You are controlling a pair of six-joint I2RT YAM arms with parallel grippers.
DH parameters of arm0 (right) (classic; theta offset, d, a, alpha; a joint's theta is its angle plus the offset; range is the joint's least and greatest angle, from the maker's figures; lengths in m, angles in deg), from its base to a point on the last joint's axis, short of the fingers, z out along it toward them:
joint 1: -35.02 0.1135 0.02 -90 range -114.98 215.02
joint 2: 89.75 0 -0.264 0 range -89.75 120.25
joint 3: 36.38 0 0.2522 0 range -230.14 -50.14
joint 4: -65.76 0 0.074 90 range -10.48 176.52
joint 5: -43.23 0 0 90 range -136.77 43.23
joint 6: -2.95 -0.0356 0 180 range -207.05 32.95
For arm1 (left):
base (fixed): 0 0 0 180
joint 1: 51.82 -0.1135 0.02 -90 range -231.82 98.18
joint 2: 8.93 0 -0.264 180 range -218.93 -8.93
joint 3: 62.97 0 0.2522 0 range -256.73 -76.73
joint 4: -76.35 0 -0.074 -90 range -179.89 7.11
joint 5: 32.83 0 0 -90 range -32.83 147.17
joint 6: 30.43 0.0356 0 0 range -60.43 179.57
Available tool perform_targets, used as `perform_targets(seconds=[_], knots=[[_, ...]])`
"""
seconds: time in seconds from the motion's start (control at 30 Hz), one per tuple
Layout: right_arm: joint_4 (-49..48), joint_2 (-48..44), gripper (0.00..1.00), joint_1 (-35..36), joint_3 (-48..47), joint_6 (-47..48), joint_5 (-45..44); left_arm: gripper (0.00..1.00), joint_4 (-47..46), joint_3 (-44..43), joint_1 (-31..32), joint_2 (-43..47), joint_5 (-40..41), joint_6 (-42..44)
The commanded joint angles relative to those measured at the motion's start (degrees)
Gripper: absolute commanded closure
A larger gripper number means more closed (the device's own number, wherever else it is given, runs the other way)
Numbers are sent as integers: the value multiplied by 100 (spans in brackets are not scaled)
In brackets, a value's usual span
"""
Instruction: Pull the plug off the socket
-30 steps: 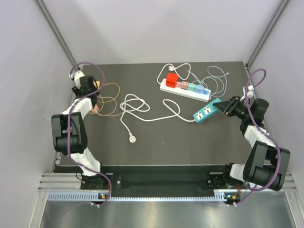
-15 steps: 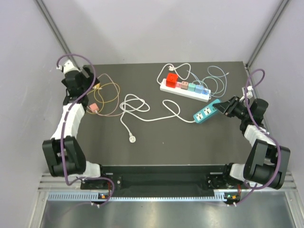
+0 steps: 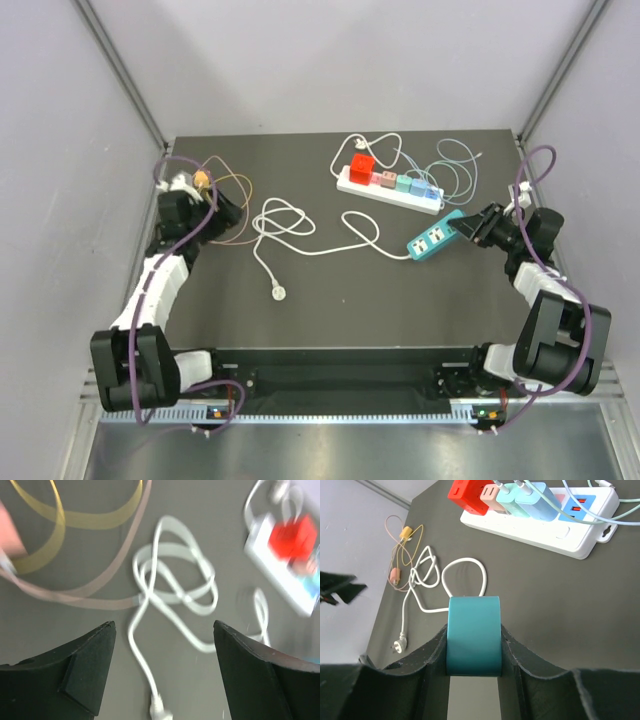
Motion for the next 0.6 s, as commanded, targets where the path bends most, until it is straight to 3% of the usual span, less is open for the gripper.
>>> perform_targets(seconds=[0.0, 0.23, 0.3, 0.57], knots=[[-224, -34, 100, -7, -207, 118, 48, 17, 408, 364, 476, -99, -125, -341], [-189, -78, 100, -7, -216, 126, 39, 22, 988, -73, 1689, -1449, 1431, -236], [-189, -87, 100, -7, -216, 126, 30, 22, 1120, -301, 1778, -1768, 2195, -261], [-180, -43, 100, -7, -233, 126, 47, 26, 1042, -513, 2050, -2218, 3093, -139]])
